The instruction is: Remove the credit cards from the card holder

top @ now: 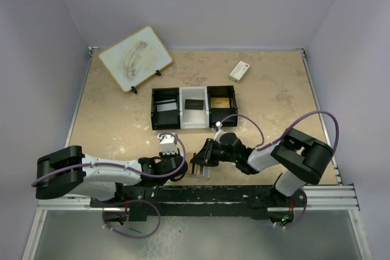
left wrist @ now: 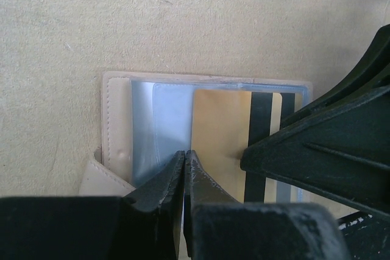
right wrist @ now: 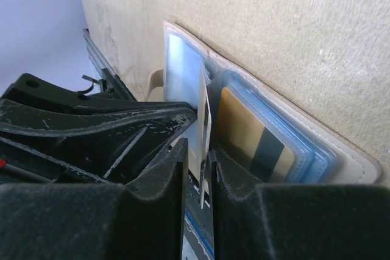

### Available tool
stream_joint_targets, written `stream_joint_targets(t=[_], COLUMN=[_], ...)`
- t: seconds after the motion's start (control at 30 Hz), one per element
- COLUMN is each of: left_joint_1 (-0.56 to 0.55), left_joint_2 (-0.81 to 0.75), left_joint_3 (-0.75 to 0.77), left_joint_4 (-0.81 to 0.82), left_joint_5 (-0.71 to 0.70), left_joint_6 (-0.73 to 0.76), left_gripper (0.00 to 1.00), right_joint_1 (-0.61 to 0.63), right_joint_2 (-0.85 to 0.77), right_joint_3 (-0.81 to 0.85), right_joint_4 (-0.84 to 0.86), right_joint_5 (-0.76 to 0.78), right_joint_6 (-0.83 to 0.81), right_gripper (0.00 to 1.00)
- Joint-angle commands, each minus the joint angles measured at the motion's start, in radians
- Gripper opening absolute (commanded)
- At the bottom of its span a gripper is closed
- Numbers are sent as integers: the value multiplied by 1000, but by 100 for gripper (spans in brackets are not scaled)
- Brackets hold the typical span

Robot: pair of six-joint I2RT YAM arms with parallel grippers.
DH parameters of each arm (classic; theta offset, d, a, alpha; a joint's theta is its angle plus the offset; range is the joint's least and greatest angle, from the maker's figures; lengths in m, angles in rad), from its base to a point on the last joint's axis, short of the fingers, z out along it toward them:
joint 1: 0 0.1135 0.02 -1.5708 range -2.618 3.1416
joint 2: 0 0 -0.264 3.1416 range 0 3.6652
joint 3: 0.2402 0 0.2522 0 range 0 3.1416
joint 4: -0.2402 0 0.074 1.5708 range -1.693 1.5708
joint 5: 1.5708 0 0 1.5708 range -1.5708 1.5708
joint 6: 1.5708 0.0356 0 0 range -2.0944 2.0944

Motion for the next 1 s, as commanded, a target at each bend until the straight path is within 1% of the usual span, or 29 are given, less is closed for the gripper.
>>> stream_joint_targets(t=[0.0, 0.1, 0.2, 0.3, 0.37, 0.5, 0.57, 0.63, 0.73, 0.77, 0.87, 0.9, 0.97], left_joint_1=[-2, -2, -3, -3, -3, -3, -3, -3, -3, -3, -3, -3, -2], left_joint_2=[-3, -13, -19, -21, -21, -41, -61, -78, -89, -91, -123, -142, -185], left_joint_3=[-39, -42, -39, -43, -43, -42, -44, -48, -48, -46, -27, -17, 11], left_joint_4=[-83, -87, -91, -93, -96, -121, -139, -138, -129, -125, -128, -133, -138], left_joint_5=[1, -1, -4, -5, -7, -26, -50, -60, -71, -71, -81, -88, -98], left_joint_6=[-16, -17, -16, -18, -19, -28, -37, -41, -41, -36, -18, -11, 21], left_gripper=[0, 0, 0, 0, 0, 0, 0, 0, 0, 3, 23, 27, 36], right_joint_1=[22, 35, 44, 50, 49, 45, 23, -12, -73, -78, -79, -79, -80], right_joint_2=[-19, -16, -6, -12, -33, -141, -227, -285, -340, -367, -469, -505, -566], right_joint_3=[15, 7, 8, -4, -11, -13, -3, -8, -35, -39, -54, -49, -15], right_joint_4=[-36, -23, -14, 13, -2, -152, -273, -350, -378, -386, -385, -392, -465], right_joint_5=[40, 52, 55, 72, 90, 122, 141, 125, 50, 50, 90, 109, 172], right_joint_6=[-1, 14, 22, 32, 33, 6, -31, -74, -139, -152, -213, -245, -317], right_gripper=[21, 19, 15, 7, 0, 0, 0, 0, 0, 0, 0, 0, 0])
